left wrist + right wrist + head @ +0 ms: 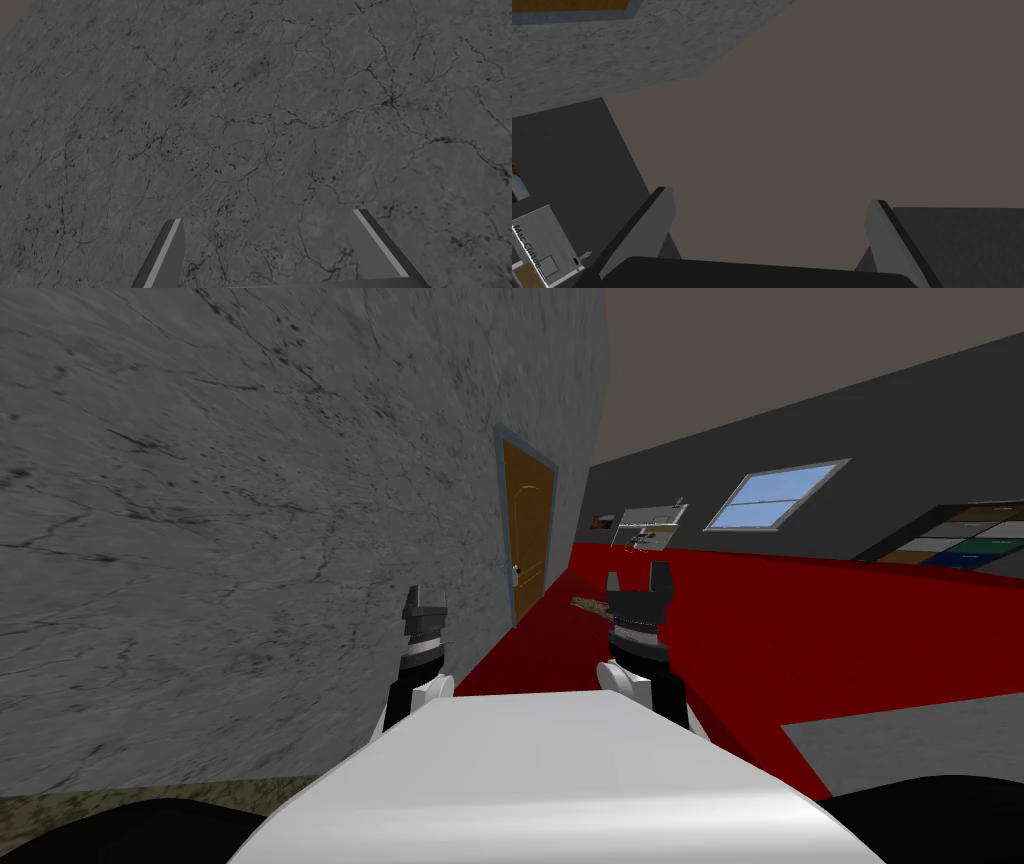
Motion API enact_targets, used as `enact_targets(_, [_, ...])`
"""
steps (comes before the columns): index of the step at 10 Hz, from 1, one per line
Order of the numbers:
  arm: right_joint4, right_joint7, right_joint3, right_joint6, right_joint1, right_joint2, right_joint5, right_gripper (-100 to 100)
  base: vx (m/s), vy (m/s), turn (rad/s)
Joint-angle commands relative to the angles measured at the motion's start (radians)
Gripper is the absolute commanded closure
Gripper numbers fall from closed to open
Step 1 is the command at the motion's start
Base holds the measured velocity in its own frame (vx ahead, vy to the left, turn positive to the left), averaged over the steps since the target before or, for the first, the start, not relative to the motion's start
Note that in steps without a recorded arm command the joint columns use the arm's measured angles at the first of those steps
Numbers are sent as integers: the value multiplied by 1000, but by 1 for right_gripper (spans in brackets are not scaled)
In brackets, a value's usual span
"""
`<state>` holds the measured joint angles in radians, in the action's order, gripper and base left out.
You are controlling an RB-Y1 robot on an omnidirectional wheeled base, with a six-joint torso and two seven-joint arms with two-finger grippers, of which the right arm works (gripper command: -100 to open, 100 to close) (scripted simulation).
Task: Pull the door open
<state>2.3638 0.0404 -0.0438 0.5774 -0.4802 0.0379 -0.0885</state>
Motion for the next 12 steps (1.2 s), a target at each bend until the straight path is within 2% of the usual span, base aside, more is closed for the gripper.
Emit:
enact_targets(1, [-36,13,-6,4,16,-14,37,-100,58,-20,82])
enact_targets(5, [-103,38,-18,11,47,-35,106,-100,97,-37,74])
enact_targets(6, [-137,50,-25,15,63,-45,141,-100,90,-48,104])
enact_targets(12, [-265,97,-48,29,121,-75,272,-100,96,-40,82])
